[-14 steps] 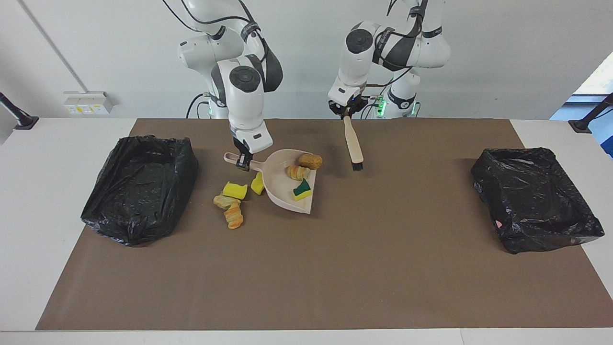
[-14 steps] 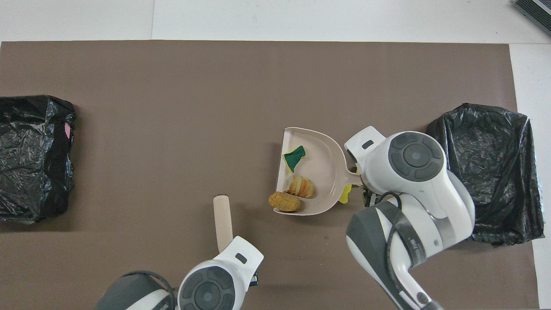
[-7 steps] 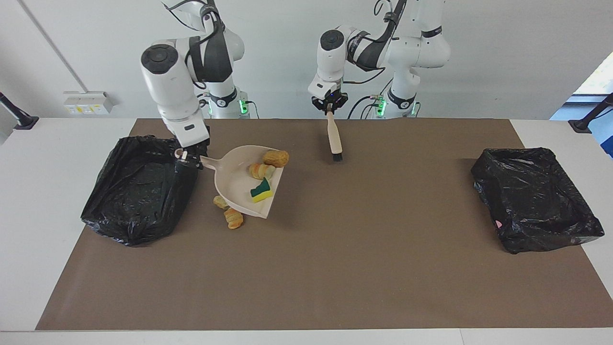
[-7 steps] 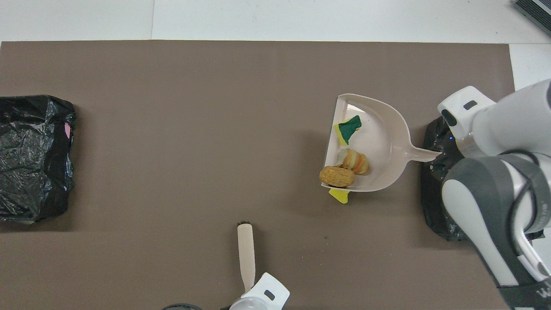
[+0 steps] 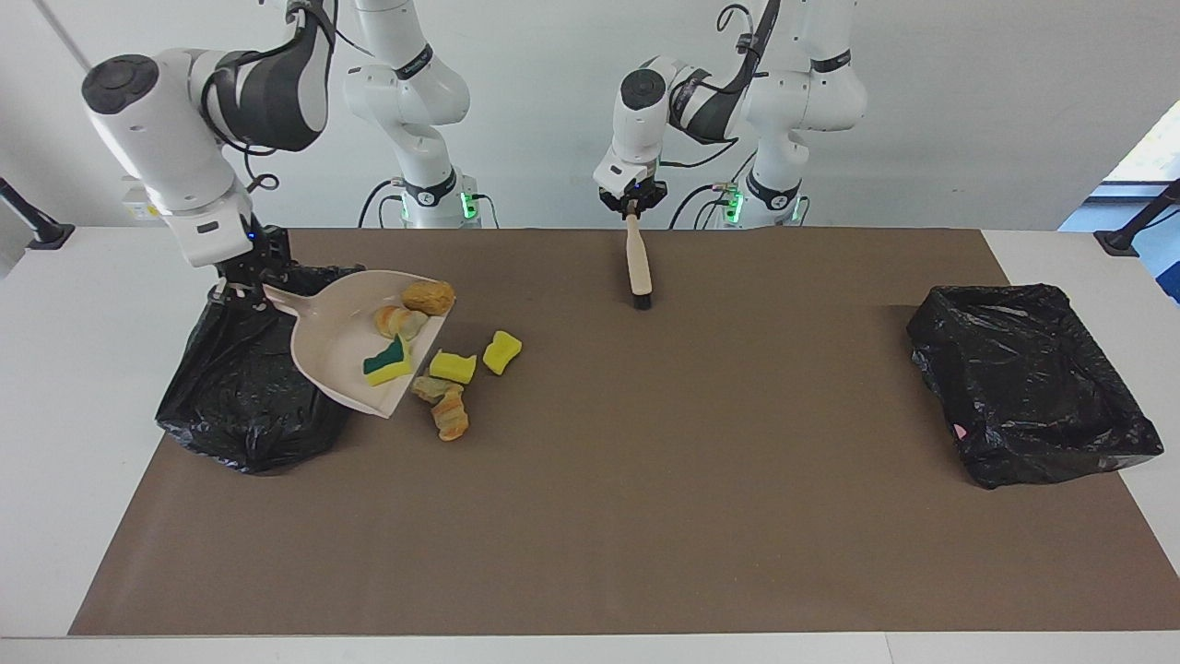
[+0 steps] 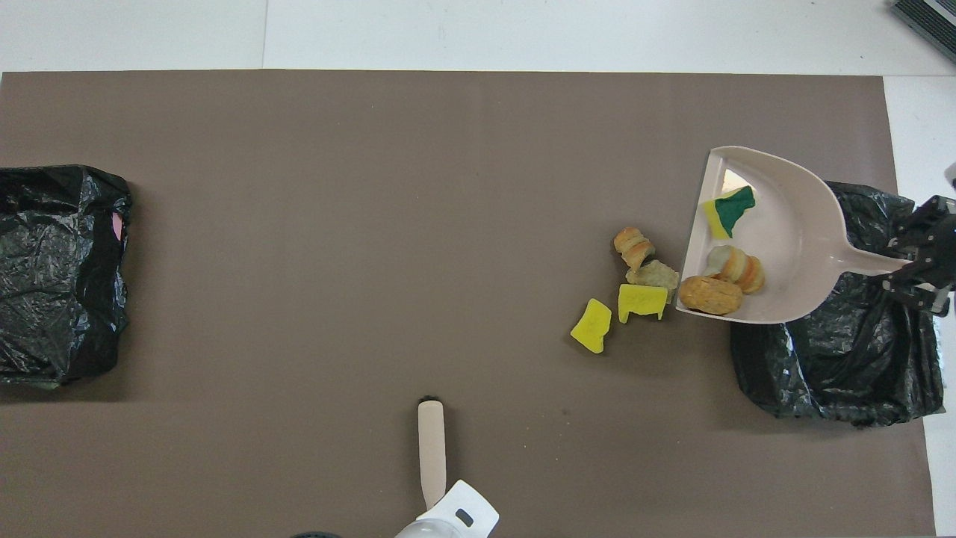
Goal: Sweep and dump trash in bin
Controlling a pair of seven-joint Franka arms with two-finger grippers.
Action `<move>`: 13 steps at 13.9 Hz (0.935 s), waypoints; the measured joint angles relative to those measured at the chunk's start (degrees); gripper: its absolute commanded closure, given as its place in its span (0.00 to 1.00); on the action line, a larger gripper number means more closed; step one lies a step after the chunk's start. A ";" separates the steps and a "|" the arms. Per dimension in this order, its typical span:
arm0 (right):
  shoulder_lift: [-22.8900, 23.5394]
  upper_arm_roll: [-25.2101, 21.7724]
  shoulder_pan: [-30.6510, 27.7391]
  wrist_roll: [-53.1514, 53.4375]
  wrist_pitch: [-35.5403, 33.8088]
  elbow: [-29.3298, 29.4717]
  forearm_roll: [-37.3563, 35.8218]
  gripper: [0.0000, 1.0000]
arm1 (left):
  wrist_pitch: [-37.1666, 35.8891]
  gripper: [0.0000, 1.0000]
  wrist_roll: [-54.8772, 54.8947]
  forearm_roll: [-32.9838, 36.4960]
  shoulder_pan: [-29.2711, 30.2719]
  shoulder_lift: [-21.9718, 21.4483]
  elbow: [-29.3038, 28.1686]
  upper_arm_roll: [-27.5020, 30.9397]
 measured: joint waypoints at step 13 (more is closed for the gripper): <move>3.23 0.34 -7.95 -9.24 10.22 1.87 -27.97 1.00 | -3.31 0.00 10.63 -3.22 4.07 -0.08 -0.43 0.93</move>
